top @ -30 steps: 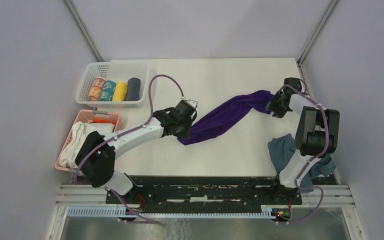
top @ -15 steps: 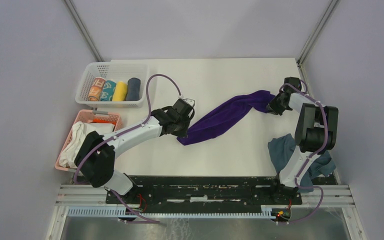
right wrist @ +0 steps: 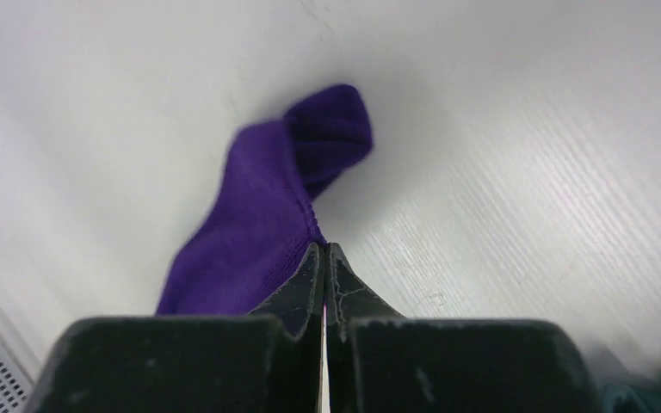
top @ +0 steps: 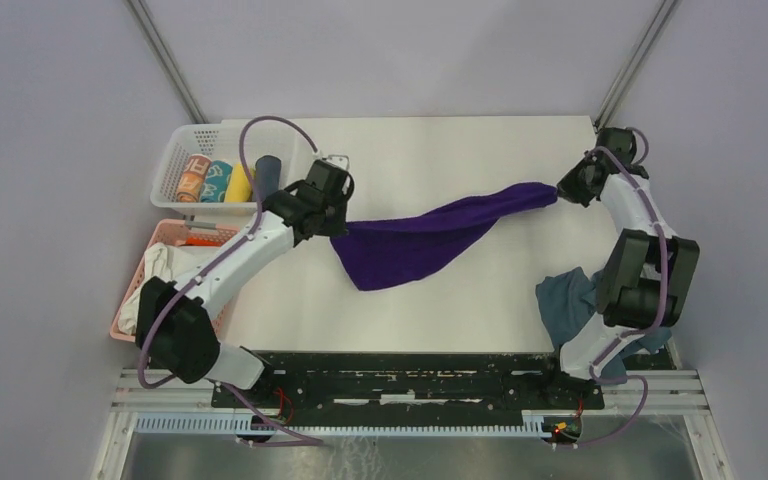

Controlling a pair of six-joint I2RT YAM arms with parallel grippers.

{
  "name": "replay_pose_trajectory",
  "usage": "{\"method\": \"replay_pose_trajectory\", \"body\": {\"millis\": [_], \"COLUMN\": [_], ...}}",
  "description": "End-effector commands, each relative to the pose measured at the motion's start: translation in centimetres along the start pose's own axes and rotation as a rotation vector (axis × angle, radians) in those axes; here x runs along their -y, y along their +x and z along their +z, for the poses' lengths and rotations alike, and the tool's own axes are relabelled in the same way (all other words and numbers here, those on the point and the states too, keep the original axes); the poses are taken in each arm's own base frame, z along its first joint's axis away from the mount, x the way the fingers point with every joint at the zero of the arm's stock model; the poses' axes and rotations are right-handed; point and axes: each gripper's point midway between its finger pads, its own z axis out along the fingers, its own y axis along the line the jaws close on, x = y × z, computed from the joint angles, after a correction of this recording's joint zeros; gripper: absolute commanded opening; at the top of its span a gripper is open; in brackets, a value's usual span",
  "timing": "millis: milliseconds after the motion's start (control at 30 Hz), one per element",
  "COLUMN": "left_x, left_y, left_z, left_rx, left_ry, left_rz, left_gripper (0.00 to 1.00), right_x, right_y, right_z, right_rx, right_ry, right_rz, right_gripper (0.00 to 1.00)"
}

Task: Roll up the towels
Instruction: Flatten out the towel at the center of the board.

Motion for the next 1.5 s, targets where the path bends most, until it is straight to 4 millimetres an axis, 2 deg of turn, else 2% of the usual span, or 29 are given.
{"method": "replay_pose_trajectory", "body": {"millis": [0,100,233,367,500,567,633,767,833,900,1067,1133,1167,1200,1267,1367,1467], "left_x": [-2.2,-3.1,-4.0,-5.0,-5.9,-6.3,-6.5,-6.3,-6.2,-6.3,-6.2,-5.6,-5.4,-5.3,-5.4,-6.5,-7.6], "left_y": [-6.9,-9.2,-10.8,-10.6,-9.0,-8.0,-7.0,-5.4,-5.0,-4.8,-5.2,-5.8,-6.0,-6.2,-6.8,-8.5,-9.6], "left_z": [-5.1,-7.8,-12.1,-16.8,-21.1,-22.7,-24.0,-24.4,-23.3,-21.4,-14.4,-11.0,-8.7,-6.7,-3.0,2.0,6.7], "left_rx": [0.208,0.291,0.394,0.489,0.562,0.586,0.603,0.577,0.547,0.5,0.361,0.311,0.271,0.235,0.169,0.097,0.026], "left_ry": [-0.061,-0.089,-0.091,-0.062,-0.022,0.001,0.027,0.065,0.058,0.024,-0.093,-0.118,-0.135,-0.146,-0.167,-0.197,-0.218], "left_rz": [0.032,0.046,0.051,0.044,0.038,0.036,0.036,0.047,0.044,0.033,0.026,0.048,0.063,0.073,0.084,0.07,0.065], "left_gripper": [0.03,0.03,0.03,0.03,0.03,0.03,0.03,0.03,0.03,0.03,0.03,0.03,0.03,0.03,0.03,0.03,0.03], "right_x": [-2.6,-3.0,-3.2,-3.0,-2.5,-2.3,-2.4,-2.9,-3.2,-3.4,-4.6,-5.0,-5.1,-5.1,-5.3,-5.8,-6.2], "right_y": [-5.5,-7.0,-8.2,-8.1,-6.7,-5.8,-5.0,-4.2,-4.2,-4.4,-5.4,-6.0,-6.4,-6.5,-6.8,-8.0,-9.0], "right_z": [-7.5,-11.4,-17.3,-23.2,-28.1,-29.9,-30.7,-30.9,-30.1,-28.3,-21.7,-18.3,-16.5,-13.5,-9.1,-3.1,1.7], "right_rx": [0.188,0.255,0.352,0.452,0.527,0.547,0.538,0.511,0.491,0.458,0.352,0.297,0.273,0.227,0.165,0.102,0.08], "right_ry": [-0.075,-0.109,-0.16,-0.19,-0.211,-0.226,-0.245,-0.282,-0.289,-0.298,-0.33,-0.324,-0.316,-0.298,-0.276,-0.255,-0.252], "right_rz": [-0.043,-0.044,-0.038,-0.061,-0.099,-0.12,-0.133,-0.145,-0.143,-0.135,-0.101,-0.095,-0.092,-0.085,-0.085,-0.086,-0.08], "right_gripper": [0.0,0.0,0.0,0.0,0.0,0.0,0.0,0.0,0.0,0.0,0.0,0.01,0.0,0.01,0.01,0.01,0.01]}}
